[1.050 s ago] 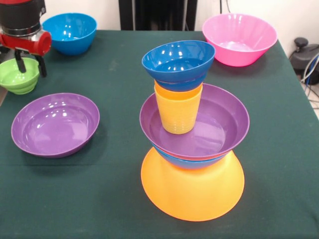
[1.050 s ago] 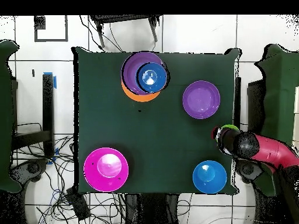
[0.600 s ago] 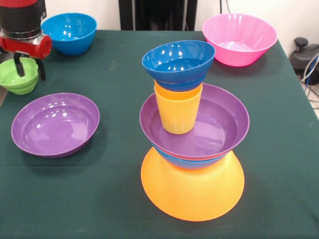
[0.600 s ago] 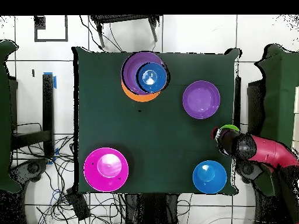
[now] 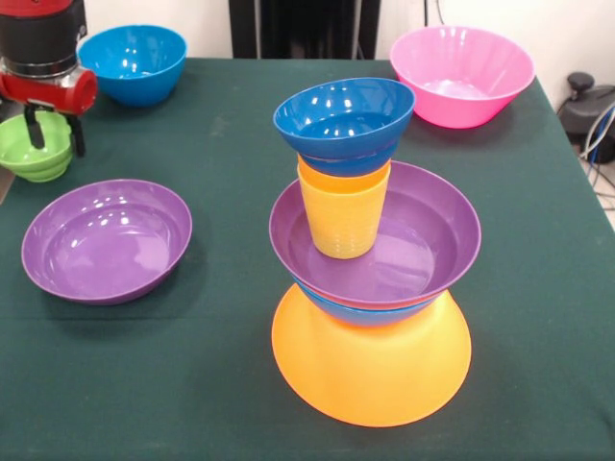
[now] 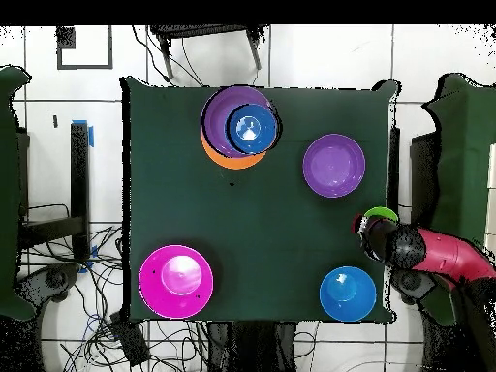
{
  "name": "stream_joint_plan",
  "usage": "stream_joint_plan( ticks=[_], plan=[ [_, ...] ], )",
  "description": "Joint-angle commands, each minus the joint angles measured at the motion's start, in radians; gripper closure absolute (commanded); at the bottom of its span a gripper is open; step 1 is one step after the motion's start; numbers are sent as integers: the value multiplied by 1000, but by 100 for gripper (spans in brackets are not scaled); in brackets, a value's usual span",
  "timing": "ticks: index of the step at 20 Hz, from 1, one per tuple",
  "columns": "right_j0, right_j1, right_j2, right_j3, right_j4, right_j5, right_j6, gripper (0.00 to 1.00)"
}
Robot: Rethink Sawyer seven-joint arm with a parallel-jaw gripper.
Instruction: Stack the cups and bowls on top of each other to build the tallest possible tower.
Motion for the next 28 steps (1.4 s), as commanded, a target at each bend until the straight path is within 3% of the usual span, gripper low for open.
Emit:
stream_joint_plan(
  ticks=[1,9,10,14,22,28],
  plan=[
    [15,86,20,-2,-85,-43,-115,0],
    [-2,102,41,12,-78,-65,-118,0],
    [-7,104,47,15,-78,-72,-120,100],
    [60,57,-9,-6,-84,-55,-59,100],
    [78,-42,30,0,-24,45,-114,100],
    [124,-179,50,19,85,237,-142,100]
  ],
)
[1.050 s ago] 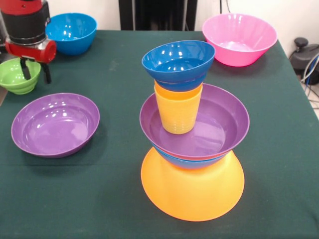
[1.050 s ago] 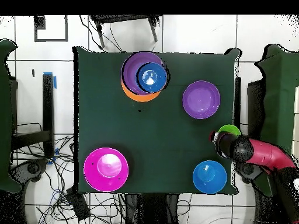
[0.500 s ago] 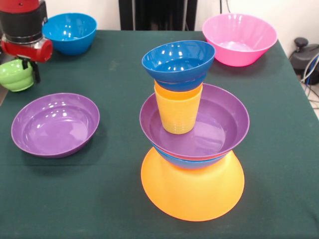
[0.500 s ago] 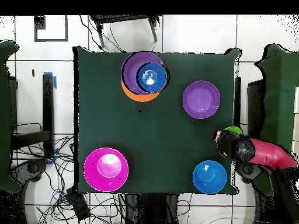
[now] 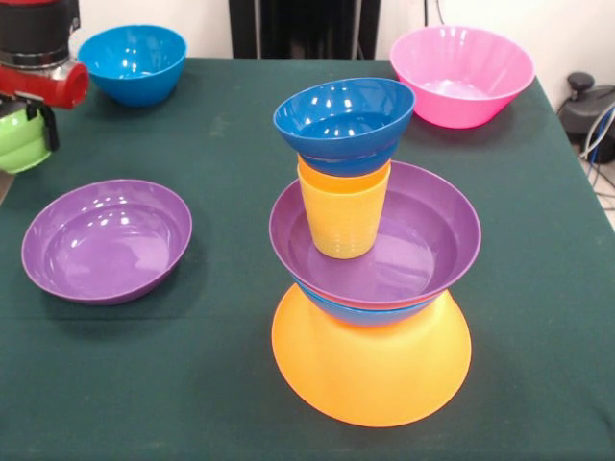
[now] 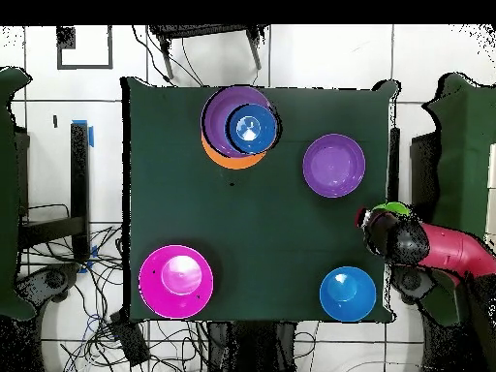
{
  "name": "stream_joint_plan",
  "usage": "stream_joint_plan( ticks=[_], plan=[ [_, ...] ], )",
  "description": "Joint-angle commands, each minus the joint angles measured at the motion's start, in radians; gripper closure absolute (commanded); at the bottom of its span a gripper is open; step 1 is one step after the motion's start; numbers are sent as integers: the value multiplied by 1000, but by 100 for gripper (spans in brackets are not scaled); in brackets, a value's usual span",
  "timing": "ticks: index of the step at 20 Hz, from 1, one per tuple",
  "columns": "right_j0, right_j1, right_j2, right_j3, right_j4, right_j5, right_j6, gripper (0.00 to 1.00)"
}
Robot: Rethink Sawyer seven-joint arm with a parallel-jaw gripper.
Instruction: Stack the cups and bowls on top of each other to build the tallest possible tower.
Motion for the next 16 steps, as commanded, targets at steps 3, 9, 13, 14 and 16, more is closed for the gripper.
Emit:
stream_joint_plan(
  ticks=[3,9,13,14,16],
  plan=[
    [128,-167,61,17,99,293,-132,100],
    [220,-217,58,11,167,379,-43,100],
    [289,-244,45,19,203,375,32,100],
    [309,-253,38,15,207,379,45,100],
    [338,-262,34,8,224,382,53,100]
  ],
)
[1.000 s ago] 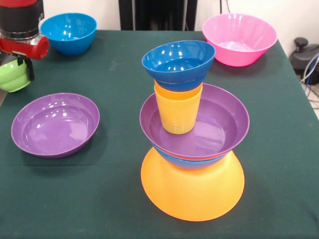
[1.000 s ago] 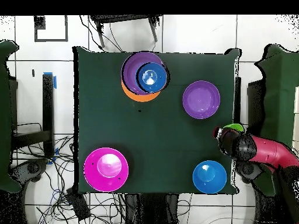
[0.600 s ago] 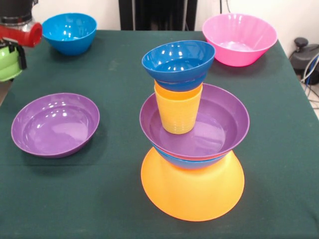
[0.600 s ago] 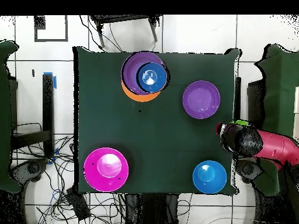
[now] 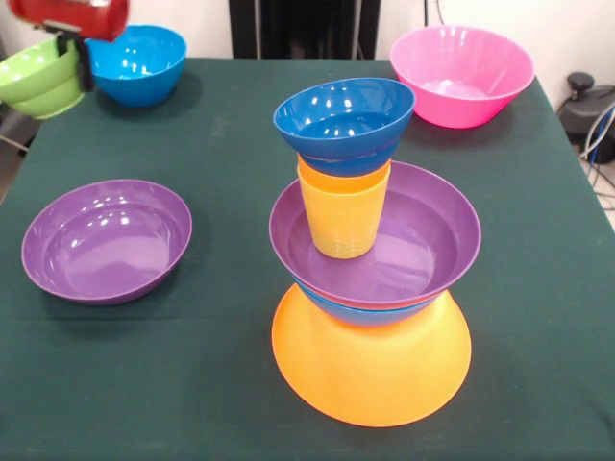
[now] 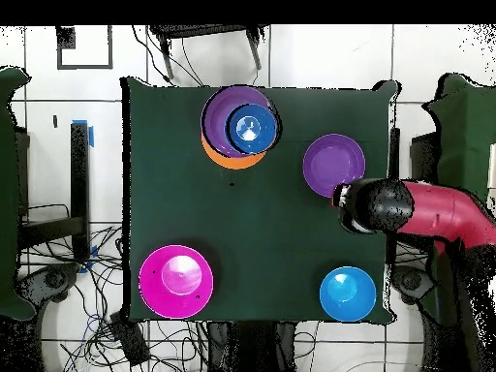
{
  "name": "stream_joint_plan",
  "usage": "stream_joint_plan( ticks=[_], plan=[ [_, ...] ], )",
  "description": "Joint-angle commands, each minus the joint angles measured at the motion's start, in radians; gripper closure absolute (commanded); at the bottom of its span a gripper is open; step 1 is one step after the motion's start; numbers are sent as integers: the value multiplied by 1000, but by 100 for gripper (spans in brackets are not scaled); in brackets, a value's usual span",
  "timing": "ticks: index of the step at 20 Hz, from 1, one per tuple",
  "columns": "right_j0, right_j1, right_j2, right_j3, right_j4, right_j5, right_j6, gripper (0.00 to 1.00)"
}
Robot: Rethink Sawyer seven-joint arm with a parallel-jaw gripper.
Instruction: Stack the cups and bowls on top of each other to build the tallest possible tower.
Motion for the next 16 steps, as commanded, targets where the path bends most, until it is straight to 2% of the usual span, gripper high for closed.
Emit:
stream_joint_plan(
  ticks=[1,5,9,14,16],
  plan=[
    [146,-54,37,7,65,77,52,100],
    [213,-49,9,-37,49,64,60,100],
    [280,-62,-44,-100,15,133,73,100],
    [314,-116,-88,-139,-15,176,42,100],
    [310,-117,-84,-158,3,194,21,100]
  ],
)
